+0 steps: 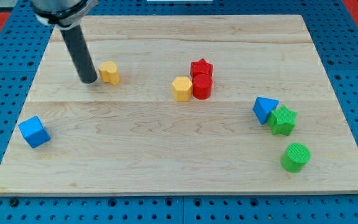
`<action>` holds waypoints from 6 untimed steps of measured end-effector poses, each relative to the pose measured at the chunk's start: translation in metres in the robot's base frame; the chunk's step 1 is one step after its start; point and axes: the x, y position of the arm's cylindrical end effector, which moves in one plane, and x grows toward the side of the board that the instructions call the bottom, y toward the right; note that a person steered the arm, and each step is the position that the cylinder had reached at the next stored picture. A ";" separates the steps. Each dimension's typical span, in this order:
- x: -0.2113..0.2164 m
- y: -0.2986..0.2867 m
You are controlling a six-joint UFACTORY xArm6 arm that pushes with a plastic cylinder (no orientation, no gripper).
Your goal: Move the heart towards the hexagon
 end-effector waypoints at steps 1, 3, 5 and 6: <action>-0.002 0.084; -0.029 0.073; -0.095 0.054; -0.093 0.094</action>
